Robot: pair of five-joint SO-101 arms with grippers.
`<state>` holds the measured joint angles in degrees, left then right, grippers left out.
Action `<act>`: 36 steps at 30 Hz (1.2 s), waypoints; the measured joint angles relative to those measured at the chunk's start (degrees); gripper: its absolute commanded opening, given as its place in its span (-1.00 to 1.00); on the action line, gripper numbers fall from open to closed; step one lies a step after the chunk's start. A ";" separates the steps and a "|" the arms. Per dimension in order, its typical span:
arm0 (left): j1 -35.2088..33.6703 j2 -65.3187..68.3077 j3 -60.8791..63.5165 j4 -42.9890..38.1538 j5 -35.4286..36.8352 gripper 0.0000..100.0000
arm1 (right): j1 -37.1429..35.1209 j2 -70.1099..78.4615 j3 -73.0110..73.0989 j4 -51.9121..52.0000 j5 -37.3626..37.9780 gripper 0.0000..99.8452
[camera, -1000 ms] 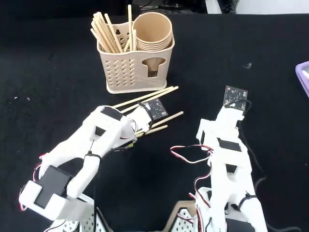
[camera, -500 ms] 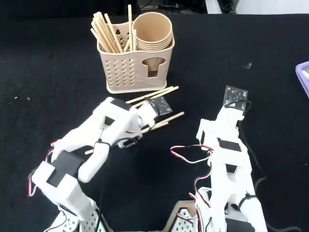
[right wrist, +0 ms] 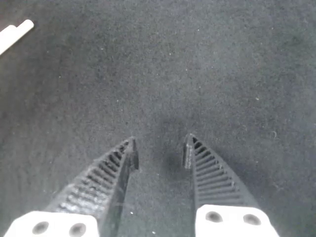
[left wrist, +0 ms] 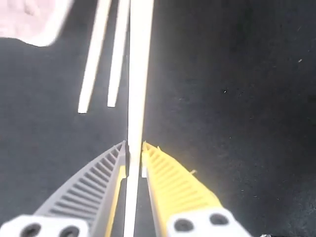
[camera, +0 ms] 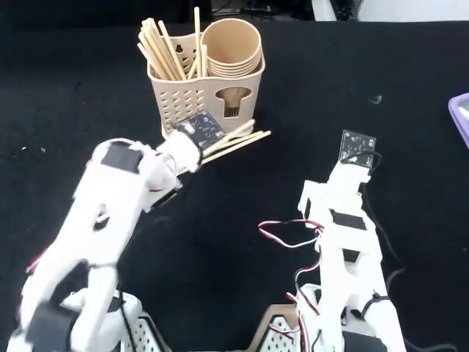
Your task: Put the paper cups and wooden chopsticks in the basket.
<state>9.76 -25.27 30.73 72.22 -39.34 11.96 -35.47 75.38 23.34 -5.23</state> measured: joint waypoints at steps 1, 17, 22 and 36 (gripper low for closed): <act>0.18 -3.43 0.26 1.14 0.09 -0.94 | 0.09 0.00 0.00 0.00 0.00 -0.68; -1.41 -34.02 7.82 -47.38 40.18 -0.94 | 0.09 0.00 0.00 0.00 0.00 -0.68; -2.11 -30.24 13.36 -72.70 48.79 -0.94 | 0.09 0.00 0.00 0.00 0.00 -0.68; -2.37 0.79 -0.70 -81.93 53.19 -0.94 | 0.09 0.00 0.00 0.00 0.00 -0.68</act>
<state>7.38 -24.48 30.02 -9.71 13.85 12.04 -35.47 75.38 23.34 -5.23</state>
